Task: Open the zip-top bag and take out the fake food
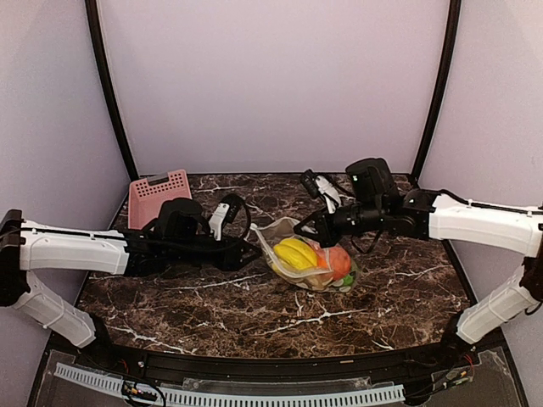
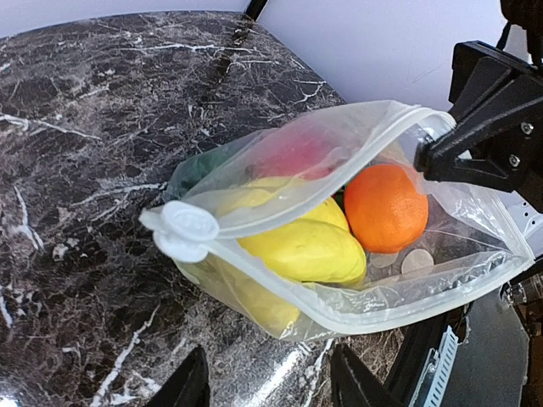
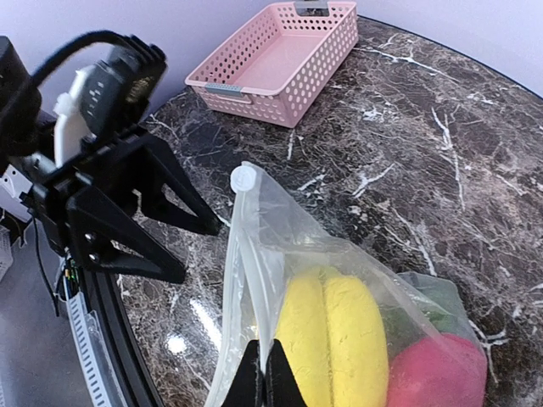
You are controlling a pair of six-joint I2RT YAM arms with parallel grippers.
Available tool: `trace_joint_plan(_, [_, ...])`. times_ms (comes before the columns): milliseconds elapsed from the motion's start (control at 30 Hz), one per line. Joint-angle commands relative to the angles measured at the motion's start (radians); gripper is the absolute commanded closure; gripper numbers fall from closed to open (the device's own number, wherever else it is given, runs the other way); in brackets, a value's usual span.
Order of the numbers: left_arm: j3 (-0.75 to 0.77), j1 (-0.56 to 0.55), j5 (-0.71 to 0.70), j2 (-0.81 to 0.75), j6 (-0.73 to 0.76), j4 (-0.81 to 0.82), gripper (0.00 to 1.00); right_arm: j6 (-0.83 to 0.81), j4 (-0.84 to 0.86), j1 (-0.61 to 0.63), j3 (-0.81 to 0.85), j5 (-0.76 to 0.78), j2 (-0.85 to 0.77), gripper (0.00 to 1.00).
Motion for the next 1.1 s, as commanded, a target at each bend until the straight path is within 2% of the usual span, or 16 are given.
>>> trace_joint_plan(0, [-0.032, -0.016, 0.034, 0.047, -0.132, 0.18, 0.5, 0.054, 0.116, 0.032, -0.037, -0.048, 0.025, 1.0])
trace_joint_plan(200, [-0.032, -0.019, 0.048, 0.137, -0.173, 0.286, 0.54, 0.107, 0.203, 0.049, -0.102, -0.072, 0.063, 1.0])
trace_joint_plan(400, [0.026, -0.016, 0.028, 0.243, -0.159, 0.287, 0.84, 0.152, 0.316, 0.05, -0.178, -0.069, 0.095, 1.0])
trace_joint_plan(533, [0.089, 0.007, 0.053, 0.344, -0.144, 0.291, 0.97, 0.165, 0.37, 0.048, -0.232, -0.014, 0.12, 1.0])
trace_joint_plan(800, [0.217, 0.054, 0.17, 0.515, -0.164, 0.426, 0.99, 0.153, 0.412, -0.013, -0.292, 0.098, 0.143, 1.0])
trace_joint_plan(967, [0.375, 0.071, 0.218, 0.574, -0.119, 0.305, 0.99, 0.128, 0.435, -0.113, -0.29, 0.093, 0.168, 1.0])
trace_joint_plan(1033, [0.397, 0.083, 0.195, 0.561, -0.091, 0.216, 0.99, 0.137, 0.444, -0.116, -0.281, 0.062, 0.174, 1.0])
trace_joint_plan(1067, [0.406, 0.086, 0.179, 0.545, -0.075, 0.123, 0.99, 0.151, 0.463, -0.116, -0.283, 0.045, 0.175, 1.0])
